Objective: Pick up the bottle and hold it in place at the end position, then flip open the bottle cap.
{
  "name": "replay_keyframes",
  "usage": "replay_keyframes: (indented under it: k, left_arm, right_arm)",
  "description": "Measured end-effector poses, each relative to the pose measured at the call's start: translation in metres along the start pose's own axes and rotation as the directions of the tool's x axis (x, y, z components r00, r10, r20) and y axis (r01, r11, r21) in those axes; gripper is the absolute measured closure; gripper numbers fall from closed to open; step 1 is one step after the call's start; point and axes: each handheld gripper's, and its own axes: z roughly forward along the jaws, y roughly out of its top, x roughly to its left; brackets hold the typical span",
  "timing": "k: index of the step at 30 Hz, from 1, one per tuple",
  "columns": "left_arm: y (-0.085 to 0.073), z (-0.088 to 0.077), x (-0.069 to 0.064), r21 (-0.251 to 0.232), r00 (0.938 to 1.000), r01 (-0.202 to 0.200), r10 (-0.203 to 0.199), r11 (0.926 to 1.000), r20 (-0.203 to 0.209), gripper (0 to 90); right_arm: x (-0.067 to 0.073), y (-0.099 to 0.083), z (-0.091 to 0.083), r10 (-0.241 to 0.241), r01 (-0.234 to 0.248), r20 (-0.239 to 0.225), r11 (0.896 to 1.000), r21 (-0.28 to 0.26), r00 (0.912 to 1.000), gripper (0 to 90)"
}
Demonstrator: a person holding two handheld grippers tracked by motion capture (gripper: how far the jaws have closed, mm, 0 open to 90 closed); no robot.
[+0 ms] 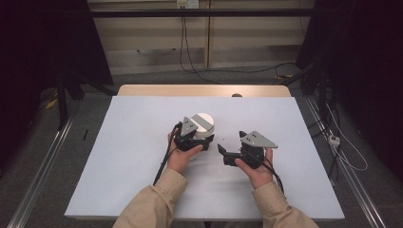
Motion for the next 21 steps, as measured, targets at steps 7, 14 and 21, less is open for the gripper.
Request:
replay_keyframes:
  k: [7,14,21]
  left_arm:
    - [0.0,0.0,0.0,0.002,1.0,-0.001,0.001,1.0,-0.001,18.7]
    - [0.0,0.0,0.0,0.0,1.0,0.005,-0.005,1.0,-0.001,18.7]
    - [0.0,0.0,-0.001,0.0,1.0,0.004,-0.004,1.0,-0.001,18.7]
  right_arm:
    - [0.003,0.006,0.005,-0.005,0.005,0.005,1.0,0.002,1.0,8.2]
    - [0.005,0.01,0.008,-0.016,0.016,0.008,1.0,0.006,0.9998,12.5]
    - [0.004,0.015,0.009,-0.009,0.009,-0.003,1.0,0.007,1.0,16.5]
